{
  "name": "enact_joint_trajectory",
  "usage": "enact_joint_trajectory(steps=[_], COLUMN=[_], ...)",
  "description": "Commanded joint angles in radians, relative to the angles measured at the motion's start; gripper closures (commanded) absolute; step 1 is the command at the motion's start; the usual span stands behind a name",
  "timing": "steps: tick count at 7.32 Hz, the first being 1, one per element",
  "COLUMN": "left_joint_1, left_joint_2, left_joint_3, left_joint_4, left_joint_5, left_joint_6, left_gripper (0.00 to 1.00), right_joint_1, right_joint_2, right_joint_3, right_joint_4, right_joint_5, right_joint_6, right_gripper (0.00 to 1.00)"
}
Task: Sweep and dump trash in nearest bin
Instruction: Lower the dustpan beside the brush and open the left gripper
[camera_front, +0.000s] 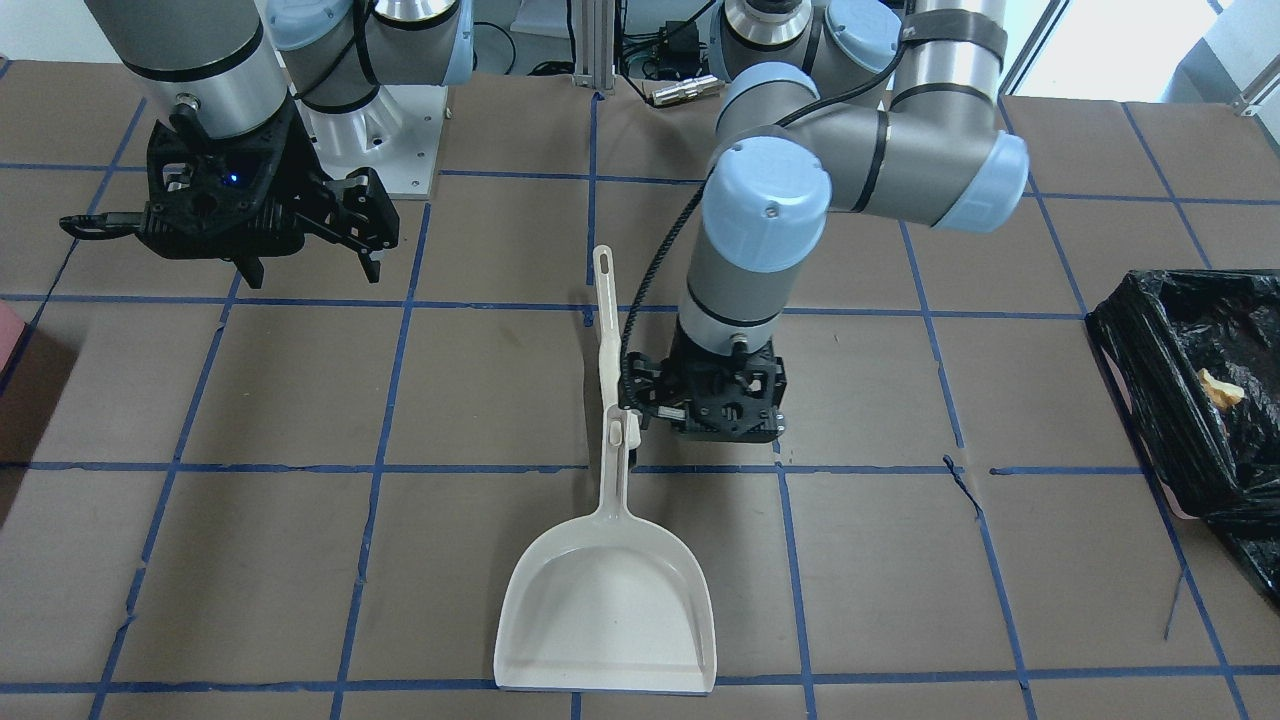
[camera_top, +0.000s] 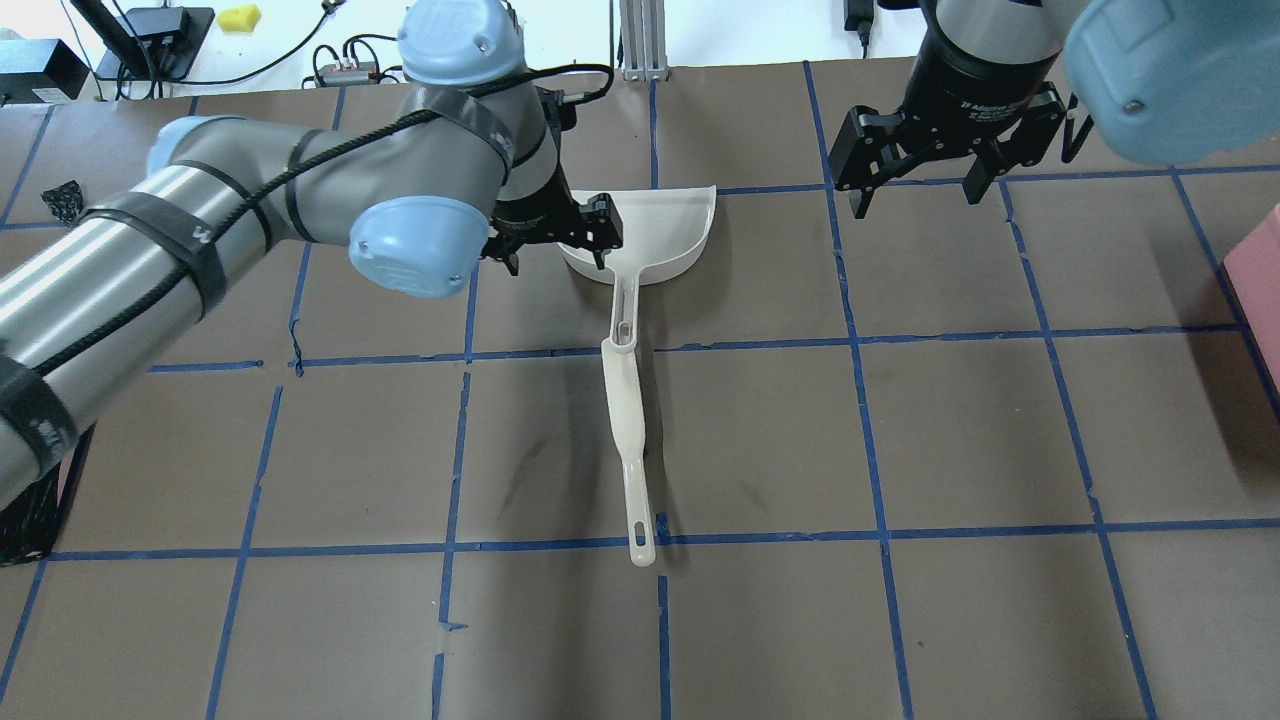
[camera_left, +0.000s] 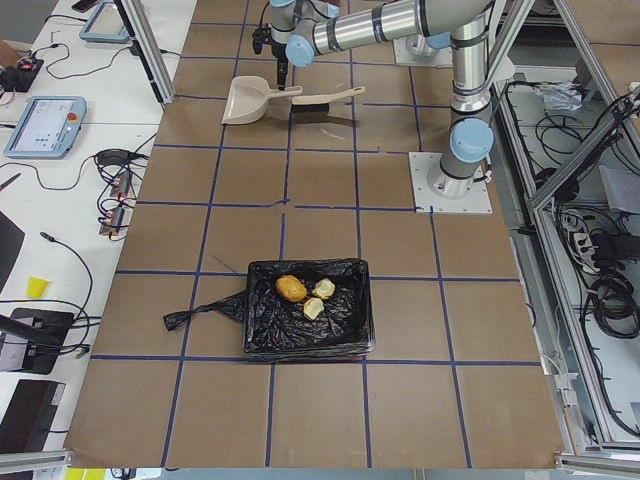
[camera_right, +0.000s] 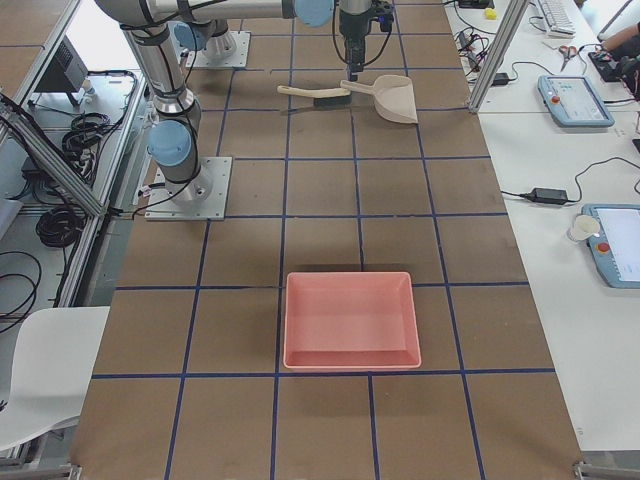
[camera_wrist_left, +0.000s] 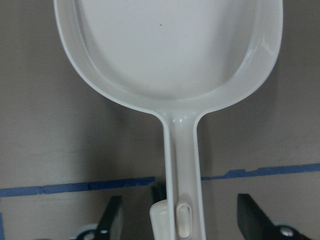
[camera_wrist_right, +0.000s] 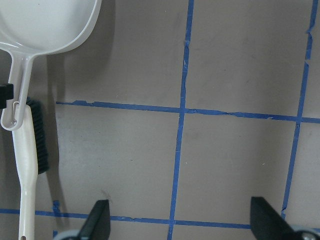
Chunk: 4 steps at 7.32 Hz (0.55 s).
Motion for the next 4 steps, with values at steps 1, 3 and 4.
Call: enact_joint_trajectory(steps=[1,3,4], left_joint_1=[0.08,0.117,0.117], left_joint_2=[0.119,0.202,0.227], left_joint_3=[0.003,0.026,0.067], left_joint_4=[-0.182,-0.296,-0.365], left_joint_5=[0.005,0.08,0.082], left_joint_6=[0.049,0.142,0.143], left_gripper=[0.0,0.0,0.0], right_joint_1=[-0.001,-0.001,-0.004], right_joint_2=[0.0,0.0,0.0], right_joint_3=[0.0,0.0,0.0], right_joint_4=[0.0,0.0,0.0], right_joint_5=[0.0,0.0,0.0], right_joint_6=[0.001,-0.001,0.001], right_gripper=[0.0,0.0,0.0])
